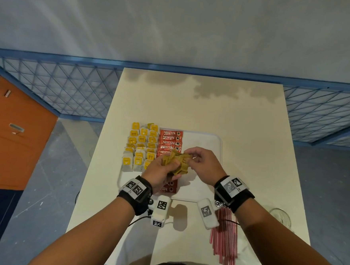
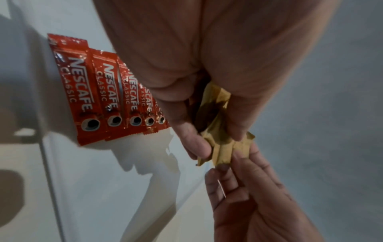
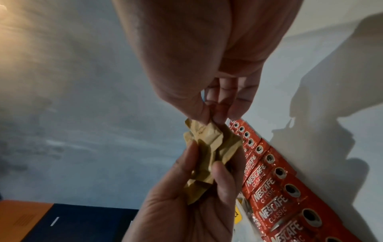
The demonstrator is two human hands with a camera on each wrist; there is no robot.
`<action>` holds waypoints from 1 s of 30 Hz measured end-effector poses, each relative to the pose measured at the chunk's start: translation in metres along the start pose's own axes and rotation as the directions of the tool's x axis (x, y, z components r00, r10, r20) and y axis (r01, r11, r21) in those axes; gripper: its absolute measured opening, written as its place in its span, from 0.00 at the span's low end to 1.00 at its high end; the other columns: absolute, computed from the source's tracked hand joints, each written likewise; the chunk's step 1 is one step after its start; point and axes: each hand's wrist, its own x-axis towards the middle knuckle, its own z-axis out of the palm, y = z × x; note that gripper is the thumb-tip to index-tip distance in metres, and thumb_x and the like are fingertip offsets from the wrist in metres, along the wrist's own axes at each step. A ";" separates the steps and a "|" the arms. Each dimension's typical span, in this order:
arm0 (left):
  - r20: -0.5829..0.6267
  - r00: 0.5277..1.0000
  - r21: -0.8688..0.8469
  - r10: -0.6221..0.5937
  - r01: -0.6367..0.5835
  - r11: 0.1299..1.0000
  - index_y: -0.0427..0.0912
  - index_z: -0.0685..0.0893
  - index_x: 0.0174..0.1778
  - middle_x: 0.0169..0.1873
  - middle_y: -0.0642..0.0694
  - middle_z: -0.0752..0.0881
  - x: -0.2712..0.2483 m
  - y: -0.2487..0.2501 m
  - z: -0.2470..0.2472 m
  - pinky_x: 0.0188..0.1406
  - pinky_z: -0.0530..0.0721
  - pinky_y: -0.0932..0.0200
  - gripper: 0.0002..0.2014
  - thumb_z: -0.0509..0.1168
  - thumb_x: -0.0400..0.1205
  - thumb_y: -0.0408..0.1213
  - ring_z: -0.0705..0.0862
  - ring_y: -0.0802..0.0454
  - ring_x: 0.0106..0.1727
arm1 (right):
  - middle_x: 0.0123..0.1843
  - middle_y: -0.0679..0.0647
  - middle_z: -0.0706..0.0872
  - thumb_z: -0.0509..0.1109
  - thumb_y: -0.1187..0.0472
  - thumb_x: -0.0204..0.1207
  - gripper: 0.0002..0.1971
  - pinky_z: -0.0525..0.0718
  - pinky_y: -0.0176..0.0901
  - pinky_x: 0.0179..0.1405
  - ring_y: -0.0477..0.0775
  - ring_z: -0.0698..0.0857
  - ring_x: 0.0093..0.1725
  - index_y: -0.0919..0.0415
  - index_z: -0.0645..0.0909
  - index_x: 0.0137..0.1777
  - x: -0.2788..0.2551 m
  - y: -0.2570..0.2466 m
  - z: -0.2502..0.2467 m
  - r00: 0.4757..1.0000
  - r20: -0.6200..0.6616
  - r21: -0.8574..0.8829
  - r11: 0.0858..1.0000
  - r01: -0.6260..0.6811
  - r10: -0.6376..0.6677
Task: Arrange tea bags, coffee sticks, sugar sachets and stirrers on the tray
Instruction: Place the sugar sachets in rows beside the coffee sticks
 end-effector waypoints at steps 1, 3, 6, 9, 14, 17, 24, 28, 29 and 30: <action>0.001 1.000 -0.001 0.005 -0.005 1.000 0.36 0.82 0.62 0.54 0.32 0.89 0.002 0.000 0.000 0.36 0.91 0.58 0.12 0.68 0.83 0.26 0.89 0.39 0.51 | 0.52 0.51 0.89 0.74 0.66 0.79 0.13 0.90 0.50 0.48 0.52 0.87 0.39 0.43 0.87 0.53 0.002 0.000 0.002 1.000 -0.009 0.019 1.000 -0.003 0.003; -0.014 1.000 -0.016 0.015 -0.015 1.000 0.36 0.82 0.61 0.51 0.33 0.89 0.007 0.001 -0.001 0.34 0.90 0.58 0.11 0.68 0.83 0.23 0.89 0.40 0.47 | 0.50 0.52 0.88 0.76 0.65 0.79 0.10 0.89 0.48 0.46 0.50 0.87 0.38 0.49 0.86 0.55 0.007 0.001 0.006 0.999 -0.049 0.076 0.997 -0.017 0.021; -0.051 0.998 -0.069 0.041 -0.044 0.997 0.37 0.82 0.64 0.54 0.34 0.90 0.015 0.002 -0.006 0.37 0.90 0.58 0.14 0.69 0.82 0.24 0.89 0.39 0.51 | 0.43 0.54 0.87 0.78 0.60 0.78 0.09 0.87 0.47 0.38 0.50 0.86 0.35 0.54 0.84 0.56 0.014 0.003 0.012 0.989 -0.095 0.154 0.983 -0.099 0.114; -0.075 0.995 -0.084 0.065 -0.072 0.994 0.35 0.80 0.68 0.60 0.32 0.88 0.023 0.004 -0.009 0.42 0.92 0.56 0.18 0.71 0.82 0.25 0.89 0.39 0.55 | 0.42 0.53 0.88 0.79 0.56 0.78 0.09 0.84 0.42 0.35 0.50 0.87 0.37 0.57 0.85 0.54 0.020 0.009 0.019 0.987 -0.061 0.140 0.980 -0.141 0.151; -0.068 0.995 -0.097 0.067 -0.074 0.993 0.35 0.80 0.67 0.55 0.34 0.90 0.033 0.009 -0.016 0.41 0.92 0.56 0.16 0.69 0.83 0.26 0.90 0.40 0.51 | 0.46 0.57 0.91 0.78 0.54 0.78 0.08 0.87 0.45 0.40 0.53 0.90 0.42 0.58 0.87 0.50 0.033 0.017 0.023 0.988 -0.059 0.120 0.983 -0.136 0.144; -0.095 0.994 -0.105 0.052 -0.062 0.992 0.35 0.80 0.68 0.58 0.33 0.89 0.039 0.013 -0.024 0.40 0.92 0.56 0.16 0.69 0.83 0.27 0.90 0.39 0.54 | 0.44 0.60 0.92 0.76 0.58 0.81 0.08 0.84 0.39 0.33 0.48 0.90 0.36 0.63 0.86 0.51 0.042 0.013 0.019 0.988 -0.059 0.142 0.981 -0.135 0.145; -0.155 0.988 -0.145 0.028 -0.051 0.988 0.36 0.80 0.68 0.61 0.33 0.89 0.044 0.021 -0.038 0.38 0.91 0.56 0.17 0.69 0.83 0.27 0.90 0.40 0.56 | 0.45 0.50 0.93 0.75 0.55 0.80 0.03 0.90 0.49 0.46 0.54 0.91 0.45 0.47 0.87 0.44 0.091 0.029 -0.003 0.945 -0.234 0.002 0.973 -0.232 0.226; -0.160 0.987 -0.177 0.007 -0.036 0.984 0.36 0.80 0.67 0.60 0.34 0.89 0.043 0.024 -0.042 0.41 0.92 0.55 0.16 0.68 0.83 0.26 0.91 0.41 0.54 | 0.43 0.50 0.92 0.72 0.52 0.81 0.07 0.89 0.48 0.45 0.56 0.90 0.45 0.51 0.90 0.44 0.105 0.035 -0.002 0.912 -0.261 -0.118 0.927 -0.356 0.317; -0.155 0.988 -0.180 0.004 -0.033 0.983 0.36 0.80 0.68 0.60 0.34 0.89 0.043 0.024 -0.043 0.41 0.92 0.55 0.16 0.68 0.83 0.26 0.91 0.42 0.53 | 0.44 0.50 0.92 0.71 0.52 0.81 0.08 0.87 0.45 0.42 0.55 0.89 0.45 0.52 0.91 0.47 0.107 0.036 -0.001 0.904 -0.268 -0.132 0.917 -0.375 0.331; -0.152 0.988 -0.183 0.002 -0.030 0.983 0.36 0.80 0.67 0.59 0.34 0.89 0.042 0.024 -0.044 0.40 0.92 0.55 0.16 0.67 0.83 0.25 0.91 0.42 0.52 | 0.45 0.51 0.92 0.72 0.52 0.81 0.08 0.85 0.41 0.39 0.55 0.89 0.44 0.53 0.91 0.48 0.108 0.037 0.000 0.899 -0.276 -0.139 0.912 -0.386 0.339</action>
